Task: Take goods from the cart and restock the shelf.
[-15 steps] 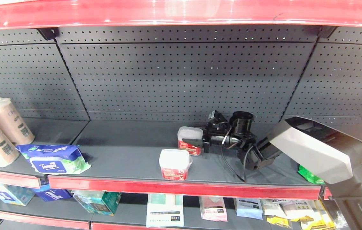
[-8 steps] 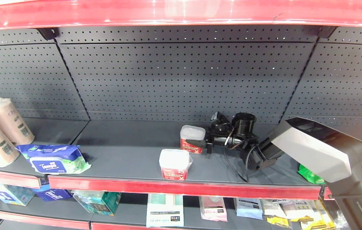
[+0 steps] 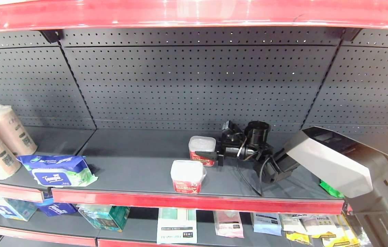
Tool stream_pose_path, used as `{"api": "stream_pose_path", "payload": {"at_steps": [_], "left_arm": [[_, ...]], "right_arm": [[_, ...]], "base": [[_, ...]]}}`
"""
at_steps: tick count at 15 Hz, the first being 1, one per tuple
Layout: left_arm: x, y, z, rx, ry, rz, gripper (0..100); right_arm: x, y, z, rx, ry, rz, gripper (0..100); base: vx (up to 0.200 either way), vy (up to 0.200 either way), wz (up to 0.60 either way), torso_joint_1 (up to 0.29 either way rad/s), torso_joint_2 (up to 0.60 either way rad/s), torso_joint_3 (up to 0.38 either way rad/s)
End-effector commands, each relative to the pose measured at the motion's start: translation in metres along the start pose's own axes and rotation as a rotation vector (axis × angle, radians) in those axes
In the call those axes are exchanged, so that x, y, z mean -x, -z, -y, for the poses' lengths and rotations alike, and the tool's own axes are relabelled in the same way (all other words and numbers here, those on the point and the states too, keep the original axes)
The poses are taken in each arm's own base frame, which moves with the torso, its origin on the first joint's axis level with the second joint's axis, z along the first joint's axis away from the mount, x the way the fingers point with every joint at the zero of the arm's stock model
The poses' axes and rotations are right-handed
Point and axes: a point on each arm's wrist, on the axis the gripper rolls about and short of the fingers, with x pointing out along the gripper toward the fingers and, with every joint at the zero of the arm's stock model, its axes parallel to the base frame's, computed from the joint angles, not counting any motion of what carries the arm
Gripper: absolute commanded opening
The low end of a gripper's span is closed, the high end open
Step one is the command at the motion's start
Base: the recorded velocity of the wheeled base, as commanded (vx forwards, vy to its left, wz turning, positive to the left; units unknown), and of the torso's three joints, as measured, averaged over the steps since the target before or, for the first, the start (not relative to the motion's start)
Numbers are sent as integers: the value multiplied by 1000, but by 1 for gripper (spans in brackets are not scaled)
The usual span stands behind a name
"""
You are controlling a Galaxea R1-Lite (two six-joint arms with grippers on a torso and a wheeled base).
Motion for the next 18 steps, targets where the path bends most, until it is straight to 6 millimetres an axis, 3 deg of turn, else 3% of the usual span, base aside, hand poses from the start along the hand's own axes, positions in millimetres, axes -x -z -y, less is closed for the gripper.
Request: {"api": "stream_pose_path", "payload": {"at_steps": [1,4,9,18], "left_arm": [[0,0,0,0,-1,0,100],[0,0,0,0,-1,-1,100],[0,0,0,0,-1,-1,100],[0,0,0,0,-1,-1,100]], "right_arm": [[0,-2,1,10,2,5,0],[4,-8,3,55,22,7,0],[2,6,-2,29,-10,-10,0],[2,5,-1,24,-54,4,0]], "base": [[0,0,0,0,0,0],[0,0,0,0,0,0],[0,0,0,0,0,0],[0,0,0,0,0,0]]}}
